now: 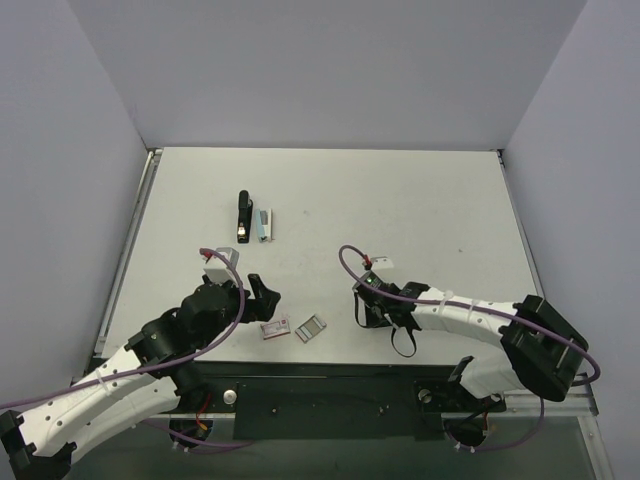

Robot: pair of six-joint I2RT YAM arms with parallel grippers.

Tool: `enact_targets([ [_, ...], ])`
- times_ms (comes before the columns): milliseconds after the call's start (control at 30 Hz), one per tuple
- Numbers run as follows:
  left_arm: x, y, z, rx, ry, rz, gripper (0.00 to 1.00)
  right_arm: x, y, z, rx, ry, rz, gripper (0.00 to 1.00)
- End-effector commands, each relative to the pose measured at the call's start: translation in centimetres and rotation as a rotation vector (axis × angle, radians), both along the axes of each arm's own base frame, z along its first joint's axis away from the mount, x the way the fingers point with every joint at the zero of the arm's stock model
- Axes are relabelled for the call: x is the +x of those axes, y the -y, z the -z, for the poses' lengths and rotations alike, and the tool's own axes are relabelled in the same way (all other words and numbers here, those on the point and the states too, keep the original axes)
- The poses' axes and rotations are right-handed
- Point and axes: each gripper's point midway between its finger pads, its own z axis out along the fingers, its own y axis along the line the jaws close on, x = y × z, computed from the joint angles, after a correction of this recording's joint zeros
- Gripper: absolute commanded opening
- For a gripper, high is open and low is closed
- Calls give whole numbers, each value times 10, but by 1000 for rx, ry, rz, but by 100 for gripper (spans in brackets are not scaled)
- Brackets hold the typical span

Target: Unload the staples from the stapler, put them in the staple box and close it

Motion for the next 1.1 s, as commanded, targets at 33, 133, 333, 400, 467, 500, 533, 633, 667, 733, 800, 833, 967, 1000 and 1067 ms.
enact_targets([
  [33, 2, 2, -5, -23, 9, -10, 93, 6, -21, -22, 7, 35, -38, 4],
  [133, 2, 2, -6, -24, 9, -7, 93, 8, -33, -37, 24, 57, -62, 4],
  [333, 2, 1, -8, -21, 10, -12, 93, 7, -65, -64, 73, 100, -142, 4],
  [400, 2, 1, -8, -20, 11, -12, 93, 4, -79, -66, 85, 105, -186, 5],
  [467, 2, 0, -9, -21, 12, -13, 93, 0, -95, -69, 96, 108, -232, 5],
  [500, 2, 0, -10, -20, 13, -14, 93, -2, -99, -65, 82, 103, -251, 5],
  [533, 2, 0, -12, -23, 16, -14, 92, -5, -108, -68, 91, 109, -271, 5],
  [633, 1, -1, -12, -22, 17, -12, 92, -12, -127, -61, 82, 101, -331, 5],
  [667, 1, -1, -12, -21, 16, -13, 93, -12, -132, -60, 81, 101, -340, 5],
  [733, 1, -2, -13, -21, 15, -16, 93, -14, -142, -55, 81, 95, -367, 5],
  [800, 0, -3, -13, -19, 15, -13, 93, -16, -148, -49, 82, 82, -382, 5],
  [833, 0, -3, -13, -23, 15, -16, 93, -15, -151, -50, 91, 87, -390, 5],
  [967, -2, -7, -12, -20, 16, -18, 93, -15, -161, -46, 113, 86, -422, 5],
  [1000, -3, -8, -13, -23, 18, -18, 93, -14, -163, -46, 115, 87, -435, 5],
  [1067, -3, -9, -12, -21, 17, -23, 93, -14, -166, -44, 109, 87, -455, 5],
])
